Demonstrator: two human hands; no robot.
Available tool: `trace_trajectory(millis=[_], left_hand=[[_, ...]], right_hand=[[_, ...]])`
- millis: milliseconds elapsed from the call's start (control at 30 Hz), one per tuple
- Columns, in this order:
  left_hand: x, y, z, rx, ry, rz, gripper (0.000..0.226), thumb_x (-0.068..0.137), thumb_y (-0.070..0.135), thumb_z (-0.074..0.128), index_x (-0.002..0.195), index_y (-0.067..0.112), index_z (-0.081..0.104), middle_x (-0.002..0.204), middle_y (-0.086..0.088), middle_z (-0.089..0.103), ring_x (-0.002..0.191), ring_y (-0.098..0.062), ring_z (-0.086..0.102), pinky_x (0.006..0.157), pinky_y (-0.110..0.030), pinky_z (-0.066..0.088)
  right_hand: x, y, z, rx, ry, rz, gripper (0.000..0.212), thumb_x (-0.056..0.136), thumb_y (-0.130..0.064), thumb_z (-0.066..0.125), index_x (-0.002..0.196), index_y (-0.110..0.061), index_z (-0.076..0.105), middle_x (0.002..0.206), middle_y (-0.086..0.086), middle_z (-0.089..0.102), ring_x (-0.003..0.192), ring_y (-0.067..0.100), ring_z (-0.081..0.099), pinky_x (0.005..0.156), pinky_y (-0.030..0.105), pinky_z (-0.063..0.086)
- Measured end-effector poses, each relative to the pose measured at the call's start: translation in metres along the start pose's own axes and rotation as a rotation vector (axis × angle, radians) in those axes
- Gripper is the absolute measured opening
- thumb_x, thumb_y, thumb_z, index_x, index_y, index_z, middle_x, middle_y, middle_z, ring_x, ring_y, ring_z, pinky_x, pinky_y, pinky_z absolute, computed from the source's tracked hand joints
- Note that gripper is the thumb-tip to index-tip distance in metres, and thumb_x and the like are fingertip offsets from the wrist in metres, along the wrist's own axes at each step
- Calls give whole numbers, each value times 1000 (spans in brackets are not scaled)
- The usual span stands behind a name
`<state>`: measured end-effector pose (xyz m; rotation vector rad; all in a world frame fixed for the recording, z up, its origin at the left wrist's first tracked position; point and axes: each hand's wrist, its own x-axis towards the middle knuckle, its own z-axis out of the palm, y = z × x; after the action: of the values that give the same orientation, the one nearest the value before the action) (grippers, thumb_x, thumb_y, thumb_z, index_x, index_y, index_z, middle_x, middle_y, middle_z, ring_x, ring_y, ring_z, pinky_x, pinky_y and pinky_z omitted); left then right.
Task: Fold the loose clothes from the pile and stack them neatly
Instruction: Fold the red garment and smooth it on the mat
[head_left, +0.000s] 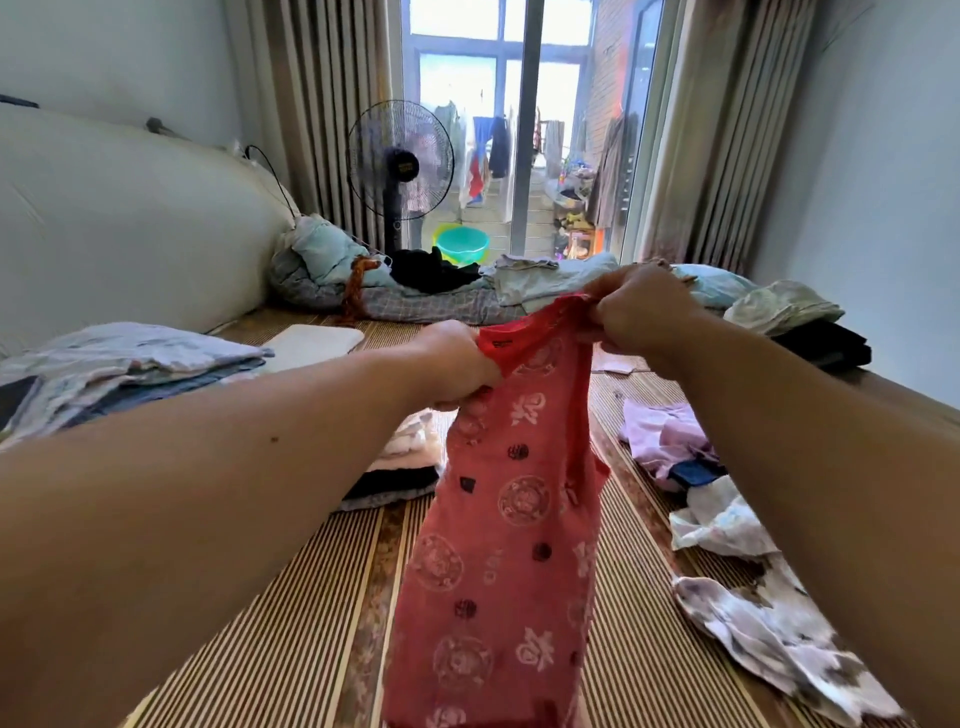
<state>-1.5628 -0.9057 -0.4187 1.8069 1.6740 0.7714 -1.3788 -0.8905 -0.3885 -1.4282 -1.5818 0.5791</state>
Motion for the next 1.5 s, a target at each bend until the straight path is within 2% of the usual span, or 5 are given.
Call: trace_trajectory(millis=[133,433,1100,1333,1500], left_hand=[[38,1,0,58,174,123,12,80,14,63,83,6,71,78,-9,67,68,-21,58,70,-37,54],[74,-7,10,45,251,256,18,79,14,60,62,18,60,62,1,59,65,-21,54,63,-31,41],[-144,-175,103,369,-567,257,18,83,31,66,67,28,59,68,14,65,54,3,52,52,-9,40],[-141,-185,118,29,-523,46,10,80,31,67,81,21,65,67,14,66,55,2,56,57,-15,47],[-124,-197,132,-64,-239,-108,26,88,29,65,113,34,59,92,7,70,71,-6,68,62,-25,58]], right_hand=[[27,19,15,101,118,-83,39,75,11,46,70,-21,67,91,15,72,92,35,67,85,49,55],[42,38,22,100,208,-248,39,83,0,54,71,-35,67,82,-11,70,85,13,66,80,28,53],[-217,139,57,57,-813,390,18,84,4,57,90,-6,72,89,13,74,82,25,72,89,42,55],[-190,146,73,131,-570,486,16,90,-6,54,94,-13,68,68,-1,66,49,7,53,47,20,45],[-181,166,101,69,-321,409,31,92,-10,57,119,-25,53,104,1,62,67,15,68,55,27,57]])
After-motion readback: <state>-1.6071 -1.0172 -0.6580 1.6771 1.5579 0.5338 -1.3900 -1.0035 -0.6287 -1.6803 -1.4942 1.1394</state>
